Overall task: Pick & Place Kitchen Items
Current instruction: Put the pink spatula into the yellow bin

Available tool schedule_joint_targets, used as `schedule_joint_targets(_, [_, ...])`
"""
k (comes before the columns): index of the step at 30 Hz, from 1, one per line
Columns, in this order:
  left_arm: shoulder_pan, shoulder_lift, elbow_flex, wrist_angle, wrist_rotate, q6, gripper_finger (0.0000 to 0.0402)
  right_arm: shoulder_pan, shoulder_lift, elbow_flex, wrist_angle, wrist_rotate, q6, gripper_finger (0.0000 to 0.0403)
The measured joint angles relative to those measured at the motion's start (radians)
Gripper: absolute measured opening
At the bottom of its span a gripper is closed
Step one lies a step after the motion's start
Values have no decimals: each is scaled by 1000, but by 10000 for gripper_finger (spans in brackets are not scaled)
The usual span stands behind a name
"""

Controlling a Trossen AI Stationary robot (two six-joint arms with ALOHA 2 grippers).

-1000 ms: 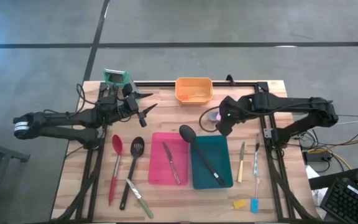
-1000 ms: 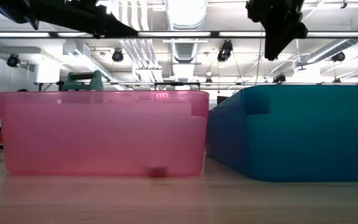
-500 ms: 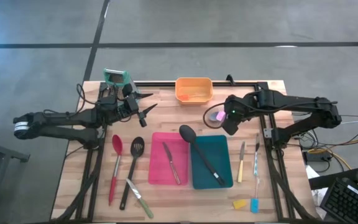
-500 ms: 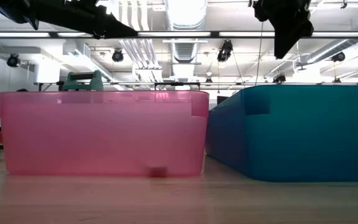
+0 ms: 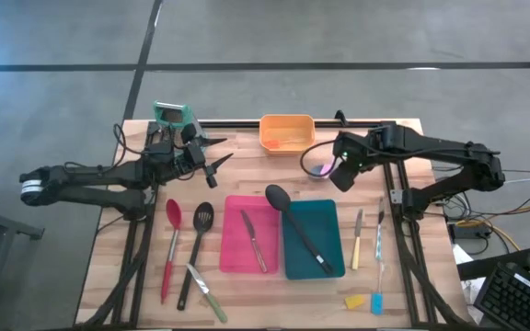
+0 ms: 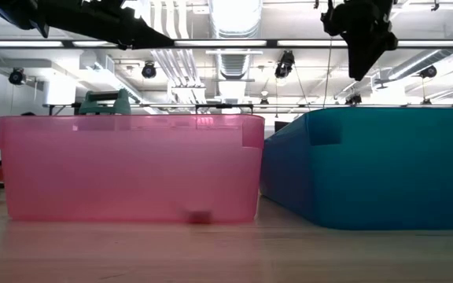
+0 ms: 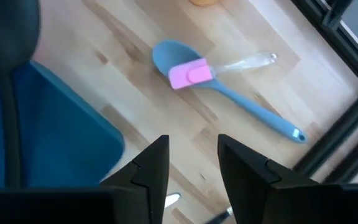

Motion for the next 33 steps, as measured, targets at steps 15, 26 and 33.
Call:
schedule_joint_targets(15, [0,0,0,0,0,0,218,-7,0,-2,-23,34,-66,130])
schedule_joint_targets(26, [0,0,0,0,0,-8,218,-79,0,-32,-17,88,-135,91])
schedule_joint_targets(33, [0,0,0,0,0,-9,218,-176,1,-95,56,80,-271,89])
